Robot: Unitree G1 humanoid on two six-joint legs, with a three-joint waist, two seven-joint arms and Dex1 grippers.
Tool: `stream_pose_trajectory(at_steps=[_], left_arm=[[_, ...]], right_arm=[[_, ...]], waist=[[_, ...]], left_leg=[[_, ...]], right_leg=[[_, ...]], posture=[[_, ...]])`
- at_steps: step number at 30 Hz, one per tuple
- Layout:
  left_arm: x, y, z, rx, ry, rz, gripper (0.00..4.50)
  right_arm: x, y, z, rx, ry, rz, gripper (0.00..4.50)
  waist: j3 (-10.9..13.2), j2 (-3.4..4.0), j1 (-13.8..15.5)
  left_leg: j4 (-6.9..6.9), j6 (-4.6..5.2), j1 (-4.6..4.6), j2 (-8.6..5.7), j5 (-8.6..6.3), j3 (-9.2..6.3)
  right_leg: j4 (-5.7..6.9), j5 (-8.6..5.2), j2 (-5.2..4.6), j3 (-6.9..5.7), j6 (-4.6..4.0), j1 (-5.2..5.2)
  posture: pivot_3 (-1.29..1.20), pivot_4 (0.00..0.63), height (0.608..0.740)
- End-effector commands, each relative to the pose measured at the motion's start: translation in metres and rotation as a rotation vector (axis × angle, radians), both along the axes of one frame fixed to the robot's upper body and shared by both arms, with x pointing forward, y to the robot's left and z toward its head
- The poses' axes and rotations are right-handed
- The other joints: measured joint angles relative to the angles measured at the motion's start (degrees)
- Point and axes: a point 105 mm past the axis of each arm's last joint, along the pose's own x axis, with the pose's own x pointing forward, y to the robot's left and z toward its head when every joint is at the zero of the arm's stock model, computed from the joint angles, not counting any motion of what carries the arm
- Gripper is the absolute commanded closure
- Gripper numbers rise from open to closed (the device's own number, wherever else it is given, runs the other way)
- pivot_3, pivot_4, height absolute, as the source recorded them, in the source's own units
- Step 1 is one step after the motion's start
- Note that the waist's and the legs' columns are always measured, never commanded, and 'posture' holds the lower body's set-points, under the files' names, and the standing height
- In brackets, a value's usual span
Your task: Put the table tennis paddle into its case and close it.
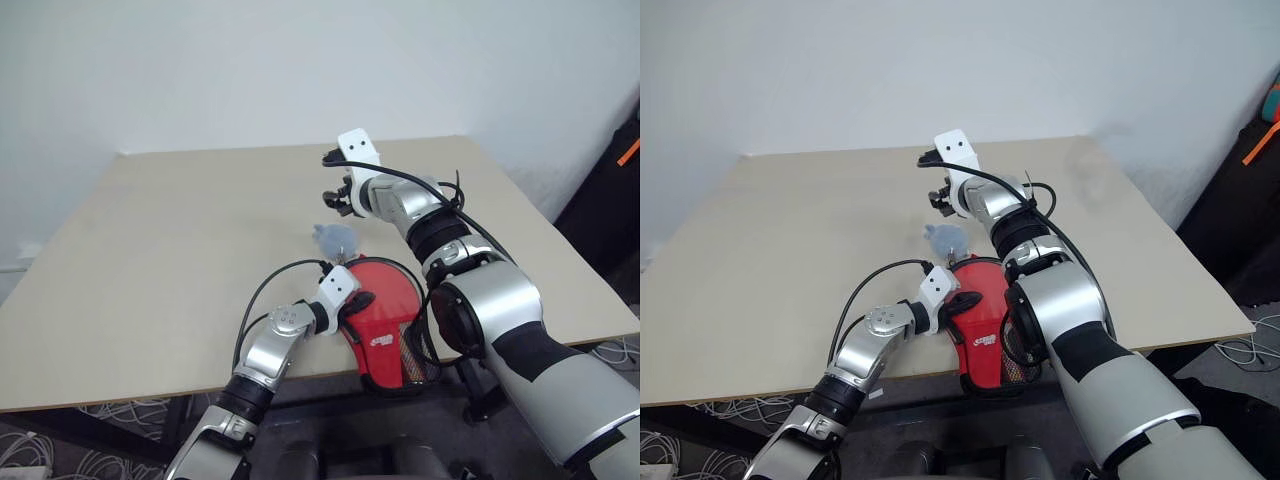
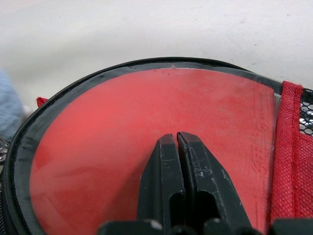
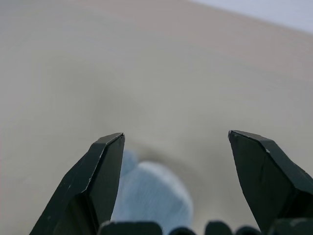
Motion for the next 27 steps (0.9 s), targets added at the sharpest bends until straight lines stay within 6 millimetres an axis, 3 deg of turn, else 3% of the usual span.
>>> stream_pose_trajectory(at_steps=[1, 14, 27], left_arm=[[-0.006, 0.0, -0.014, 0.04, 0.047, -0.007, 4.5], [-0.008, 0.002, -0.015, 0.041, 0.054, -0.003, 4.5], [-0.011, 0.001, -0.016, 0.036, 0.061, 0.001, 4.5]], right_arm=[[0.005, -0.006, 0.0, -0.02, -0.054, -0.029, 0.83], [-0.001, -0.001, -0.038, -0.068, -0.079, -0.044, 0.83], [-0.011, 0.006, -0.061, -0.147, -0.061, 0.044, 0.83]], waist=[[0.0, 0.01, 0.0], [0.0, 0.01, 0.0], [0.0, 0.01, -0.1]], left_leg=[[-0.01, 0.0, 0.0, 0.0, 0.0, 0.0], [-0.03, 0.01, 0.01, 0.0, 0.01, 0.02], [-0.05, 0.01, 0.02, 0.01, 0.01, 0.02]], right_leg=[[0.0, 0.0, 0.0, 0.0, 0.0, -0.01], [0.01, 0.0, 0.0, 0.03, 0.0, -0.02], [0.01, 0.0, 0.01, 0.05, 0.0, -0.03]], posture=[[0.0, 0.0, 0.74], [0.0, 0.0, 0.74], [0.0, 0.0, 0.74]])
